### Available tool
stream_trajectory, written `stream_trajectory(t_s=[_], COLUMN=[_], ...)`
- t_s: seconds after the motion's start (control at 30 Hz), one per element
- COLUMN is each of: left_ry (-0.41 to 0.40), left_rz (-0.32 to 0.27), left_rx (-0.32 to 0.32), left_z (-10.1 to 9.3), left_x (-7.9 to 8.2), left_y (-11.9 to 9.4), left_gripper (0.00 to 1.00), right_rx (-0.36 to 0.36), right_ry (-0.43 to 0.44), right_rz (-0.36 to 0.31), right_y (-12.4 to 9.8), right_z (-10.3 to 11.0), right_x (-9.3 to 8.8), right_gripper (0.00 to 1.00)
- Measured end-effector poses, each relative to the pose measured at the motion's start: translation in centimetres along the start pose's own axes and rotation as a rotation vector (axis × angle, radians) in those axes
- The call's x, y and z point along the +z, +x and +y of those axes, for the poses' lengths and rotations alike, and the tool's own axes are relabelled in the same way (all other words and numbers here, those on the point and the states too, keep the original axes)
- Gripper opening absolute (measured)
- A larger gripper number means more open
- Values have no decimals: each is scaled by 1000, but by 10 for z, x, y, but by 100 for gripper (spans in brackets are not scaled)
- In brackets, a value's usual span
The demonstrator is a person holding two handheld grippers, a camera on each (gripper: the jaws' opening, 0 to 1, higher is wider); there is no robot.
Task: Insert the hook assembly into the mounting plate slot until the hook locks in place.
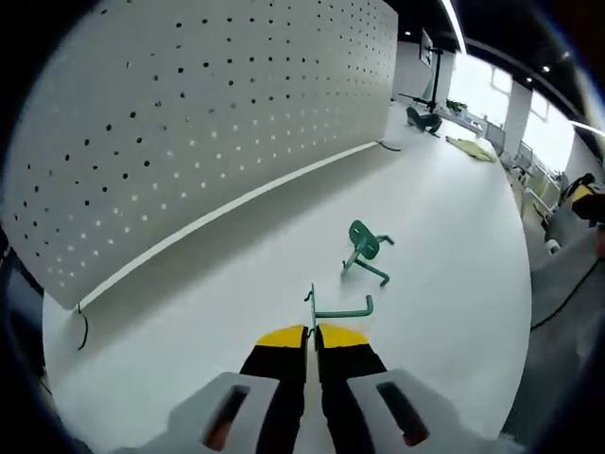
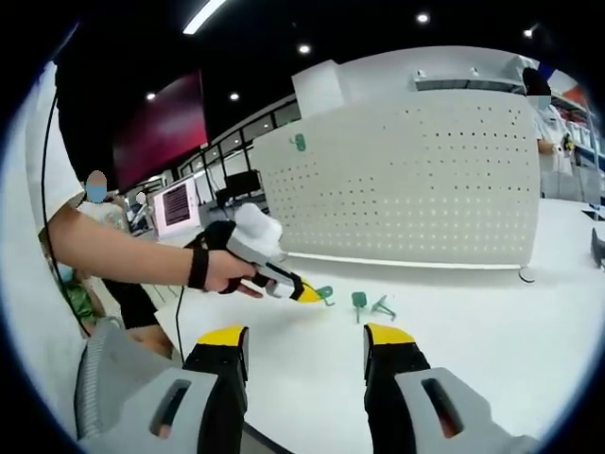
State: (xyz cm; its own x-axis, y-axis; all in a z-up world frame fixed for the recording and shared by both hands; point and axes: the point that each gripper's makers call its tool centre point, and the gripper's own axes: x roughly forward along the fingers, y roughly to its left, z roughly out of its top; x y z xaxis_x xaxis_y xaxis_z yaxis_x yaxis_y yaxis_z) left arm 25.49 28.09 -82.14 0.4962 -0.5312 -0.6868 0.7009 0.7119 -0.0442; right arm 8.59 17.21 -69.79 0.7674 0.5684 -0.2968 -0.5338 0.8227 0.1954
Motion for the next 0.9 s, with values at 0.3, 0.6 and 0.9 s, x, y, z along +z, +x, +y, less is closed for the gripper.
stream_trajectory(t_s=[0.3, 0.6, 0.9], left_ry=[-38, -110, -171], left_rz=[-78, -143, -192], left_rx=[16, 41, 62], left_z=[-5, -15, -26], left_x=[11, 5, -4], left_y=[-23, -47, -69], left_gripper=[4, 4, 4], right_rx=[41, 87, 135], right_ry=[-22, -29, -36], right_rz=[0, -14, -15], right_y=[3, 5, 9], right_z=[9, 21, 32], right_x=[5, 11, 11], right_gripper=[49, 48, 48])
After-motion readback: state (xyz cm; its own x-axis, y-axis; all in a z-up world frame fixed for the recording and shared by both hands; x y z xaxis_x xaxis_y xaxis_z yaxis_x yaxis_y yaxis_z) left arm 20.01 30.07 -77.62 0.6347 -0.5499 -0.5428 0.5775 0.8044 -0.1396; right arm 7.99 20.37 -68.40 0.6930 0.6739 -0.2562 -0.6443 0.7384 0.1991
